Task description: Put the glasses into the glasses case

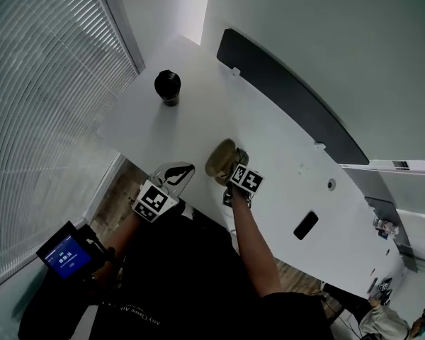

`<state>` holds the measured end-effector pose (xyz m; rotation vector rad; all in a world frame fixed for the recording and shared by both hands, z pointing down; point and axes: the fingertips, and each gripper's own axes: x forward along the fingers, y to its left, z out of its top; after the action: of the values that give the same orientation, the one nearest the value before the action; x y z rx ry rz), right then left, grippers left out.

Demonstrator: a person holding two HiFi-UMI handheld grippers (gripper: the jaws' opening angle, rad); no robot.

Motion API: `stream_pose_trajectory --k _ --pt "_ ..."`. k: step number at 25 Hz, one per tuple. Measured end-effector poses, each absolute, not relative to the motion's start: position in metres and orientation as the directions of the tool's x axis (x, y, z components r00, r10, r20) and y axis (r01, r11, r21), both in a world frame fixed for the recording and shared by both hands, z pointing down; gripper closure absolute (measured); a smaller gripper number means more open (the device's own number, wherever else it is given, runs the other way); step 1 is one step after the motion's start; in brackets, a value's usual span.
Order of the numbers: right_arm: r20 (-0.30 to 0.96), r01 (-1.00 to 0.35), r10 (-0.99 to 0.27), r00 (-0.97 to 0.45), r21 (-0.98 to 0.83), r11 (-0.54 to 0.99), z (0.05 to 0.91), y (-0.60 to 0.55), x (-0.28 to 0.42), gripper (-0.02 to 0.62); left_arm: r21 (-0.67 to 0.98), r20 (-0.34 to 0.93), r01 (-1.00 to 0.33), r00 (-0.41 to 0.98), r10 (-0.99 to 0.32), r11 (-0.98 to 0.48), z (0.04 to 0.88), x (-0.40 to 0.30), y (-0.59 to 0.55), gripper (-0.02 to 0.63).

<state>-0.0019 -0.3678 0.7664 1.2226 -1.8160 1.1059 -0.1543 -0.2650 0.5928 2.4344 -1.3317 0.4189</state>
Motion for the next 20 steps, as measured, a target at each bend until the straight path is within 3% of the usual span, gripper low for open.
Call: stream_pose_trajectory --k 8,14,20 --pt "0.915 -0.967 -0.314 -0.252 -0.225 0.121 0.802 -0.372 0.019 0.505 0.157 0.421 -0.869 0.488 -0.764 -0.469 0.604 -0.176 -0.261 0.598" --pt "0.914 -0.968 -0.326 -0.242 -0.203 0.148 0.799 -0.37 0.024 0.503 0.168 0.414 -0.855 0.513 -0.752 -0.491 0.606 -0.166 -0.263 0.598" --pt "0.894 -0.944 -0.346 -0.283 -0.195 0.267 0.778 -0.356 0.019 0.488 0.173 0.416 -0.838 0.538 -0.733 -0.518 0.605 -0.16 -0.264 0.598"
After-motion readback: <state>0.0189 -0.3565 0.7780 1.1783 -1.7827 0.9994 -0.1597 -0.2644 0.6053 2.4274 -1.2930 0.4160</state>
